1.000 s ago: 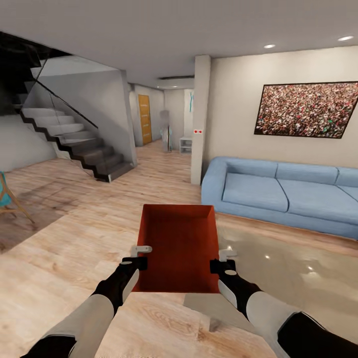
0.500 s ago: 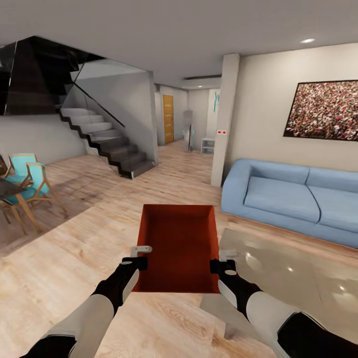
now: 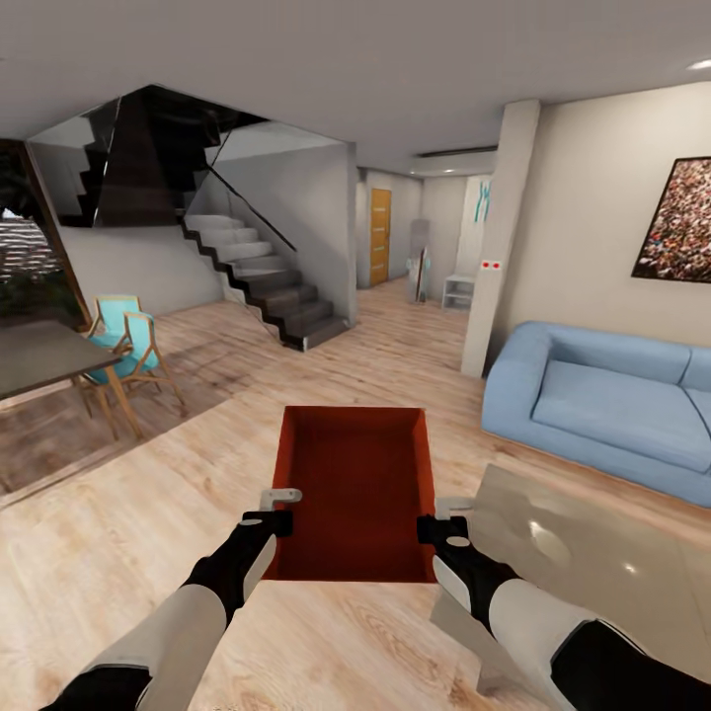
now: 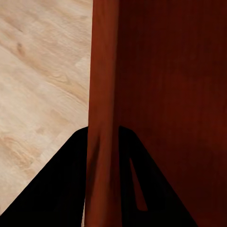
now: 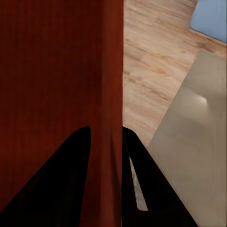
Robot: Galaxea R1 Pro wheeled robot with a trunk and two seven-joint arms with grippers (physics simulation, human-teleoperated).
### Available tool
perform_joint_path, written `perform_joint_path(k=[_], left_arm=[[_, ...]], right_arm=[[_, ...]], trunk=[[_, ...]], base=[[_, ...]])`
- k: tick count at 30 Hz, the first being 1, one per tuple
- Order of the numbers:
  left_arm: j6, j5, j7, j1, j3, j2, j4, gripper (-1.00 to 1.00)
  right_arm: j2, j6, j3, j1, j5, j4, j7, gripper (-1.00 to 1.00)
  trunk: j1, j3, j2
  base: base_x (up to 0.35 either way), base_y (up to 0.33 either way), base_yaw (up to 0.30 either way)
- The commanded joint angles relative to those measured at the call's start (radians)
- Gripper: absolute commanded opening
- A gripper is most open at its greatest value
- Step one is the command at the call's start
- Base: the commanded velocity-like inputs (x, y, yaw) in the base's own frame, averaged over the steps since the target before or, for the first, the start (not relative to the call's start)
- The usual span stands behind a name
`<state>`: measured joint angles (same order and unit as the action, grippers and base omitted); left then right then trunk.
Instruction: Move the two storage containers from the living room to the garage. In the garage, place one container on the floor and stack the other container on top of it (either order is fine).
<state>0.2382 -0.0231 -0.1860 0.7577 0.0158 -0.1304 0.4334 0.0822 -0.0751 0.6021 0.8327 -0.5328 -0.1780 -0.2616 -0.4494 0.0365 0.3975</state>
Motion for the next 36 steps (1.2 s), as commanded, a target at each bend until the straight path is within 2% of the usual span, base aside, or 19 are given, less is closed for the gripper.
perform_joint_path(k=[1, 12, 30, 36], left_arm=[[0.007, -0.009, -0.007, 0.000, -0.003, 0.000, -0.010, -1.00], [0.007, -0.007, -0.006, 0.000, -0.003, 0.000, -0.011, -1.00], [0.007, -0.004, -0.006, 0.000, -0.002, 0.002, -0.013, -1.00], [0.007, -0.003, -0.006, 0.000, -0.003, 0.002, -0.013, -1.00]], right_arm=[[0.000, -0.020, 0.002, 0.002, 0.005, -0.014, -0.001, -1.00], [-0.001, -0.020, 0.002, 0.002, 0.005, -0.014, -0.001, -1.00], [-0.001, -0.020, 0.001, 0.002, 0.005, -0.014, -0.001, -1.00], [-0.001, -0.020, 0.002, 0.002, 0.005, -0.014, -0.001, -1.00]], trunk=[[-0.001, 0.002, 0.002], [-0.001, 0.002, 0.002], [-0.001, 0.002, 0.002], [-0.001, 0.002, 0.002]], base=[[0.000, 0.000, 0.300], [0.005, 0.000, 0.279], [0.273, 0.000, 0.012], [0.079, 0.000, 0.000]])
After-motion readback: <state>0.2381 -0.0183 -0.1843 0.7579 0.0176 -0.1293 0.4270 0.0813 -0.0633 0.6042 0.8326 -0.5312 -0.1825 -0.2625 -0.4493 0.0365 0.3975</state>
